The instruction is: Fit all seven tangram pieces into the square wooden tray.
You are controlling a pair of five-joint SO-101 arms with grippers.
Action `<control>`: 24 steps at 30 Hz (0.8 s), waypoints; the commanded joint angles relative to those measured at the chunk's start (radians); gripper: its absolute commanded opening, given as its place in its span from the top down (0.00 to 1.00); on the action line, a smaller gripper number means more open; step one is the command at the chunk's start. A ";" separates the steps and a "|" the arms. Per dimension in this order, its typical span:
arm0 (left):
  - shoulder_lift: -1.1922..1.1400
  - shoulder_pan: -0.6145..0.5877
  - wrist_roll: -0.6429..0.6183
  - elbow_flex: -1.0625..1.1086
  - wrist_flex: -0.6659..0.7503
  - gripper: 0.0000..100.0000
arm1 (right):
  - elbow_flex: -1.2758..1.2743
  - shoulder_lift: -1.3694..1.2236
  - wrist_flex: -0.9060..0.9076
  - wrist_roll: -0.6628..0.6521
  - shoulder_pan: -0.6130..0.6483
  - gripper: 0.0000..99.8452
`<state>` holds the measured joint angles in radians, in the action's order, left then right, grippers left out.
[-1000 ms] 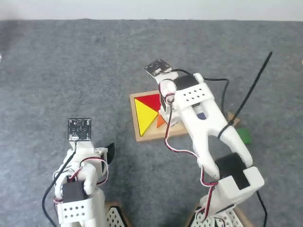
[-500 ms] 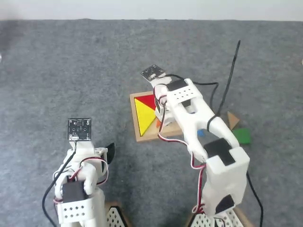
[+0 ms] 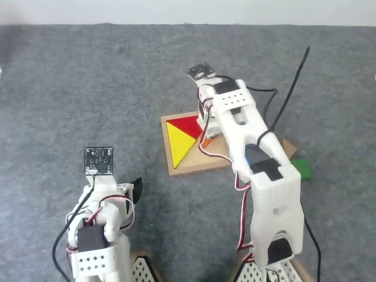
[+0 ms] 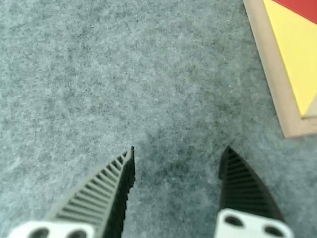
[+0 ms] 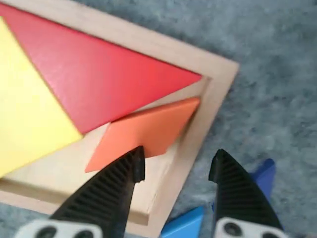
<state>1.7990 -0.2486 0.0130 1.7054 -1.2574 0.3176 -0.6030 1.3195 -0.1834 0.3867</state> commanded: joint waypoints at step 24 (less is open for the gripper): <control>0.021 0.000 -0.008 -0.022 -0.005 0.73 | 0.084 0.042 0.107 0.080 0.150 0.78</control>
<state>1.7990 -0.2486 0.0130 1.7054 -1.2574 0.3989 -0.6076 1.4500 -0.1220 0.5232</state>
